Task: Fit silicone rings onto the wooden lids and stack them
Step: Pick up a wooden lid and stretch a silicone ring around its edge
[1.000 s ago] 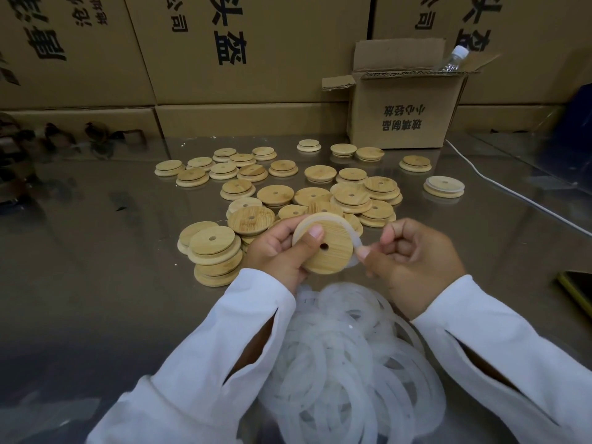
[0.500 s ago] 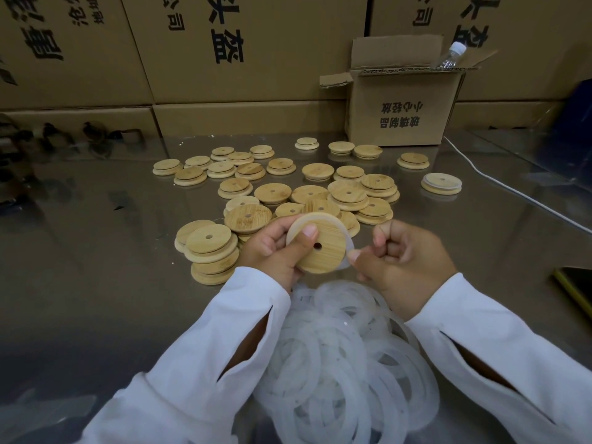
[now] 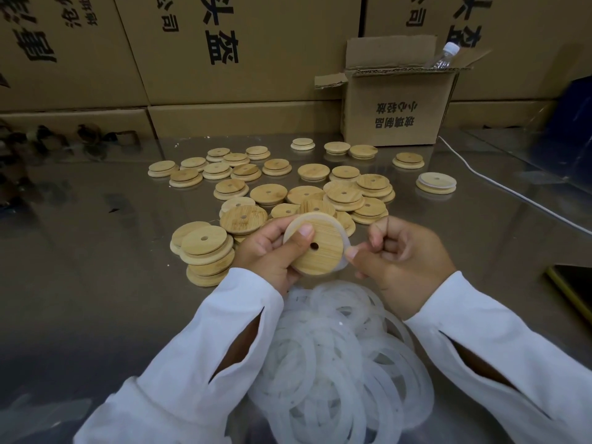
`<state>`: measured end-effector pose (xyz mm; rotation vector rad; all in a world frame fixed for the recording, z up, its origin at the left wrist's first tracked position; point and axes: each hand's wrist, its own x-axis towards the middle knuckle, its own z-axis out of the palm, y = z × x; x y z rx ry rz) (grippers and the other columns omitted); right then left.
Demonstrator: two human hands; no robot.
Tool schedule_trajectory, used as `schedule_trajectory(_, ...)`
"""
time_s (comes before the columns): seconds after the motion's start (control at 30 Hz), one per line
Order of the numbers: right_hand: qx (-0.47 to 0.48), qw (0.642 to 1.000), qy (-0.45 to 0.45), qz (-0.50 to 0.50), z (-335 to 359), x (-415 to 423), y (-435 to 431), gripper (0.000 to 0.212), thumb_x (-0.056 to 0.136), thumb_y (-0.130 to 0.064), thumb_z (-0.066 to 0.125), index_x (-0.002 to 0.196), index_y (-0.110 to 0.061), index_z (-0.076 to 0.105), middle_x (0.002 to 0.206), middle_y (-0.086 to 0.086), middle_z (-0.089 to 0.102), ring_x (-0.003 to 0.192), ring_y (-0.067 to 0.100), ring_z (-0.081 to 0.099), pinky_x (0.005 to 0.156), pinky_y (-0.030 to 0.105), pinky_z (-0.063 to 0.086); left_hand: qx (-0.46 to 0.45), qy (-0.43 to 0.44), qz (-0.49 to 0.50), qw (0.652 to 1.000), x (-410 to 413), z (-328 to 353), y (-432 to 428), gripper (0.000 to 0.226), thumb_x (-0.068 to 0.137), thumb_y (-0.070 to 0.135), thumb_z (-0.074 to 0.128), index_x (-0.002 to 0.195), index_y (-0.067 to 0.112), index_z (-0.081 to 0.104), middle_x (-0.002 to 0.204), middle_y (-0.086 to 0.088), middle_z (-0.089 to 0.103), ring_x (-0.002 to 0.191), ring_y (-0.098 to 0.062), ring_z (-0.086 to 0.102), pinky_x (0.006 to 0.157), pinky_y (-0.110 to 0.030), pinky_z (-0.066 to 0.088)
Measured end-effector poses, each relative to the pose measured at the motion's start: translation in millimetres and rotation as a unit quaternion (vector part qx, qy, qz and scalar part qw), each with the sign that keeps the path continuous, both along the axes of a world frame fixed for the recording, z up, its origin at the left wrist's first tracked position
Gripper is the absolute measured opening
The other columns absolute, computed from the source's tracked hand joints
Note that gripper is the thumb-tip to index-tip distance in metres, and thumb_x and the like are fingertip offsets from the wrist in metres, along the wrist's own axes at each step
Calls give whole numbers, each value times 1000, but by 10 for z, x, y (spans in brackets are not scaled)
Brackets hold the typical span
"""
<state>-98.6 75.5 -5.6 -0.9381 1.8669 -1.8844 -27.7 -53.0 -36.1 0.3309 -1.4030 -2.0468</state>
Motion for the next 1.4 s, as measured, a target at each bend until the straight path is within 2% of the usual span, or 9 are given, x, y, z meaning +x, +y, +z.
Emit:
schedule_trajectory(0.13,16,999,38,5,-45,-16,-5,36,76,8,63,59,-15,42,62,11,50,51,15,44,47,14,41,8,-12,5,1000,9,-10,-10,29,60,21,63,87,11,67,73,-1,72,70,-11,69,59,-24,55)
schedule_trajectory(0.33,39,997,70,-12,-73,-43,-13,37,77,3,65,58,-18,41,61,7,52,44,5,41,46,13,39,6,-21,7,1000,4,5,-19,29,59,21,63,86,10,67,72,-2,72,70,-12,69,61,-24,57)
schedule_trajectory(0.47,24,998,49,-8,-52,-45,-5,35,77,6,64,59,-14,40,61,8,51,52,15,44,47,14,41,11,-16,-3,1000,4,20,-10,31,60,20,63,89,8,66,74,-3,72,71,-12,69,59,-24,56)
schedule_trajectory(0.67,-21,999,-27,-2,-57,-50,-14,36,76,8,64,58,-10,40,44,-4,55,38,3,51,45,12,43,43,-11,-26,999,14,26,12,38,62,18,62,97,4,64,81,-7,71,76,-15,69,62,-25,56)
schedule_trajectory(0.9,7,999,-51,-7,-88,-77,-29,19,74,-17,69,88,-13,57,62,-2,65,50,5,61,53,14,50,42,-11,-20,999,15,40,16,39,61,19,63,97,3,64,80,-8,71,75,-16,68,63,-25,56)
schedule_trajectory(1.07,40,999,19,31,-77,-133,-29,3,79,-13,64,78,-14,67,65,3,69,56,11,62,63,20,53,13,-20,0,1000,12,51,67,44,61,21,65,101,3,64,79,-5,73,79,-17,69,69,-28,57)
schedule_trajectory(1.13,32,999,14,-5,-41,-240,-35,8,81,-11,63,74,-14,67,54,-3,65,49,5,58,55,13,49,-20,-37,55,998,-5,62,84,38,67,19,66,104,12,62,81,2,73,90,-18,68,82,-32,53)
schedule_trajectory(1.23,23,990,-77,-111,43,-599,-42,11,84,-17,63,74,-14,63,46,-6,61,41,3,54,45,15,45,-44,-52,125,990,-29,108,111,26,81,12,63,105,20,57,89,1,71,99,-21,64,92,-34,47)
schedule_trajectory(1.4,61,945,-185,-262,162,-1475,-11,25,87,-31,59,78,-8,57,49,4,58,32,6,51,31,11,38,-30,-51,135,989,-50,138,114,18,86,6,56,101,15,59,84,-5,68,76,-10,67,81,-29,52)
